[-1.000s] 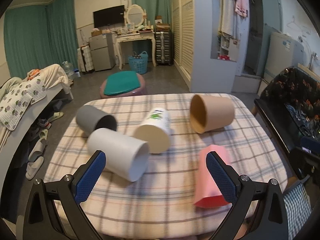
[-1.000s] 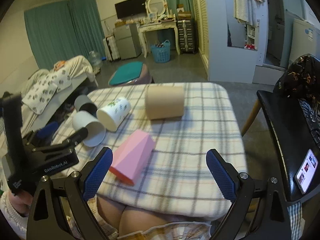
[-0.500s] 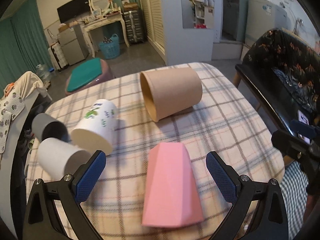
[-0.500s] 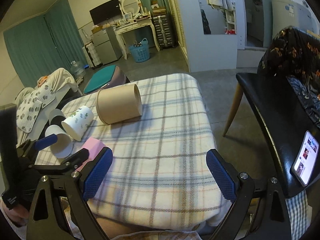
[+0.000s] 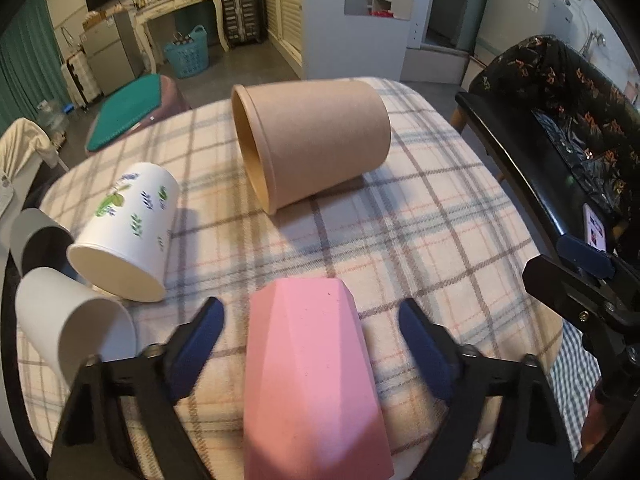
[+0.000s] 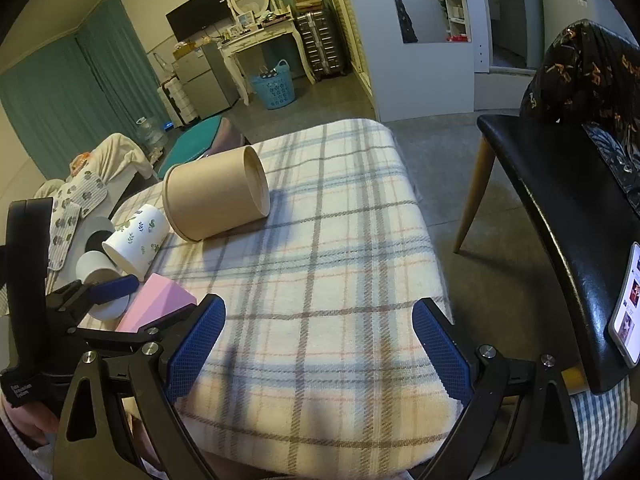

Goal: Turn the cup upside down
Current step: 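Grasp the pink cup with the left tool while the right tool releases it, then rotate the pink cup upright with the left tool and set it on the table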

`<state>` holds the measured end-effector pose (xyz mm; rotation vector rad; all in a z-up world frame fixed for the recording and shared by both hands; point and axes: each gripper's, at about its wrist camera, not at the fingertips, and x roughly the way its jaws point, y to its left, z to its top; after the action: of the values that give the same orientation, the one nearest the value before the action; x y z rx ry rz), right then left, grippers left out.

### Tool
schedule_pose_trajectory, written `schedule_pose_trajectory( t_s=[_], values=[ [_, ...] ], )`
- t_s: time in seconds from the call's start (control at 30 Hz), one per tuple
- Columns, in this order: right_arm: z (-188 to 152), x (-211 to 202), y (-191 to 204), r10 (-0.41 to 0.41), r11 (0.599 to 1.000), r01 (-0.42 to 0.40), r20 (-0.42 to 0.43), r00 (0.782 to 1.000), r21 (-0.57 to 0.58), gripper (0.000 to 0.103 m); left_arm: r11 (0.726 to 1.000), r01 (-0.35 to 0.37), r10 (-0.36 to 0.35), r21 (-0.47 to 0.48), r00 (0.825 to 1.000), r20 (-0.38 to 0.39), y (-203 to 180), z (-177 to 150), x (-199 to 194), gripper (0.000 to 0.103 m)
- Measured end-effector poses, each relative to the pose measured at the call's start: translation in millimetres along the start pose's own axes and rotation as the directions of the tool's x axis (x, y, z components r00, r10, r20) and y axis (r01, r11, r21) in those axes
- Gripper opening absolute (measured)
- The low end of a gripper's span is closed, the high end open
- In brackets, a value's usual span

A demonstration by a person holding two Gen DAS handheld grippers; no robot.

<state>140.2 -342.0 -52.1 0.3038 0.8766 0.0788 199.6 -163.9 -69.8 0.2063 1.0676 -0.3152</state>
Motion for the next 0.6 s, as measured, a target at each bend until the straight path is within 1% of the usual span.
schedule_pose_trajectory(
  t_s=[0.07,0.13,0.2,0.4,0.6],
  values=[
    [-0.5,-0.2,0.5,0.004,1.0,-0.004,0.0,1.0,0.001,0.095,1.0,0.016,-0.016,-0.012,1.0,-0.024,1.9,-0.3,3.4,0.064],
    [-0.9,-0.8,1.3,0.009,1.0,-0.009,0.002,1.0,0.0,0.095,1.0,0.021,-0.021,-0.014,1.0,-0.019,1.7,-0.8,0.7,0.061],
    [-1.9,-1.0,1.9,0.012,1.0,-0.012,0.0,1.0,0.002,0.095,1.0,0.026,-0.026,-0.008,1.0,-0.008,1.4,-0.6,-4.1,0.055],
    [-5.9,-5.6,7.7,0.028,1.0,-0.028,0.004,1.0,-0.002,0.095,1.0,0.027,-0.026,-0.011,0.999,0.046,3.2,0.1,-25.6,0.055],
    [-8.6,-12.9,11.3,0.037,0.999,-0.037,0.018,0.999,-0.003,0.095,1.0,0.007,-0.005,-0.012,0.989,0.147,4.4,3.5,-53.4,0.055]
  ],
)
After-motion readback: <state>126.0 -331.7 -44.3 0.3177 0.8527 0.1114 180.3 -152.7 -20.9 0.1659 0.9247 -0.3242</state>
